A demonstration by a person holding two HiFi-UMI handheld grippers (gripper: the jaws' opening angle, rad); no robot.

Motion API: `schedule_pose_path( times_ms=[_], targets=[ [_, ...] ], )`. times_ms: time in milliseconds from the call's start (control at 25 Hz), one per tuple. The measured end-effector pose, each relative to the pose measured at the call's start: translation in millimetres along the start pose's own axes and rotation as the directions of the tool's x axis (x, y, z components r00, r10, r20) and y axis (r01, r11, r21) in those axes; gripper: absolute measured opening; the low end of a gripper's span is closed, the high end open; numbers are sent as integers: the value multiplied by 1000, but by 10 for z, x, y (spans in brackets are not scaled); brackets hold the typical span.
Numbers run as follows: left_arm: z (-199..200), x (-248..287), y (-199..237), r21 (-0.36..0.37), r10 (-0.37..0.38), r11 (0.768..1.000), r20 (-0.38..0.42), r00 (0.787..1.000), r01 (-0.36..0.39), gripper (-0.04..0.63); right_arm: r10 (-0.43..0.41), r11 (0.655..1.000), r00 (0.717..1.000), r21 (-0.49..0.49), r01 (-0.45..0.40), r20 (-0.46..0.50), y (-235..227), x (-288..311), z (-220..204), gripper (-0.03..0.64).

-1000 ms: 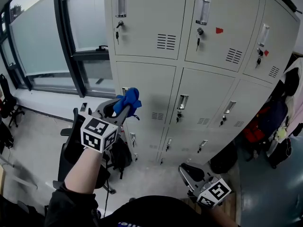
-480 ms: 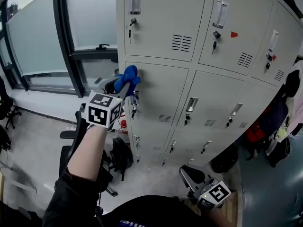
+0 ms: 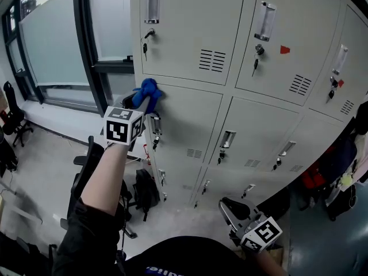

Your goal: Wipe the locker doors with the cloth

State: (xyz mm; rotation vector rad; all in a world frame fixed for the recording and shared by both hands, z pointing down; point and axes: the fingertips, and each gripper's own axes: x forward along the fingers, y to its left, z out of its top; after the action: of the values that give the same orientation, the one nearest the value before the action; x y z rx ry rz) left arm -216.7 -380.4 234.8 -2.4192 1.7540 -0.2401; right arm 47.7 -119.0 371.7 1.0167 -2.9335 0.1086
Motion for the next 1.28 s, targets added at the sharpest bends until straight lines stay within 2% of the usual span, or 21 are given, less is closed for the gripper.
schedule_pose_path(
  times_ms=[160, 360, 720, 1040, 1120, 1280],
  targets=[
    [16, 99, -122, -1, 28, 1000, -7, 1000, -28, 103, 20, 1000, 999, 17, -20, -43, -200, -105, -30, 48],
    [98, 202, -447, 19, 24, 1000, -4, 1000, -24, 104, 40, 999, 999, 19, -39, -25, -413, -279, -64, 48],
    [229, 420, -1293, 37, -54, 998, 11, 998, 54, 104, 29, 999, 999, 31, -28, -20, -663, -666, -131, 48],
    [403, 601, -1962, 53, -130, 990, 38, 991, 128, 104, -21, 998, 999, 59, 23, -24, -801, -1009, -221, 48],
    [446, 612, -2077, 57, -155, 987, 41, 987, 153, 104, -29, 997, 999, 68, 32, -40, -787, -1031, -244, 48],
    [523, 470, -2100, 84, -172, 982, 54, 984, 168, 104, -9, 999, 1000, 47, 8, 11, -688, -961, -191, 48]
  ],
)
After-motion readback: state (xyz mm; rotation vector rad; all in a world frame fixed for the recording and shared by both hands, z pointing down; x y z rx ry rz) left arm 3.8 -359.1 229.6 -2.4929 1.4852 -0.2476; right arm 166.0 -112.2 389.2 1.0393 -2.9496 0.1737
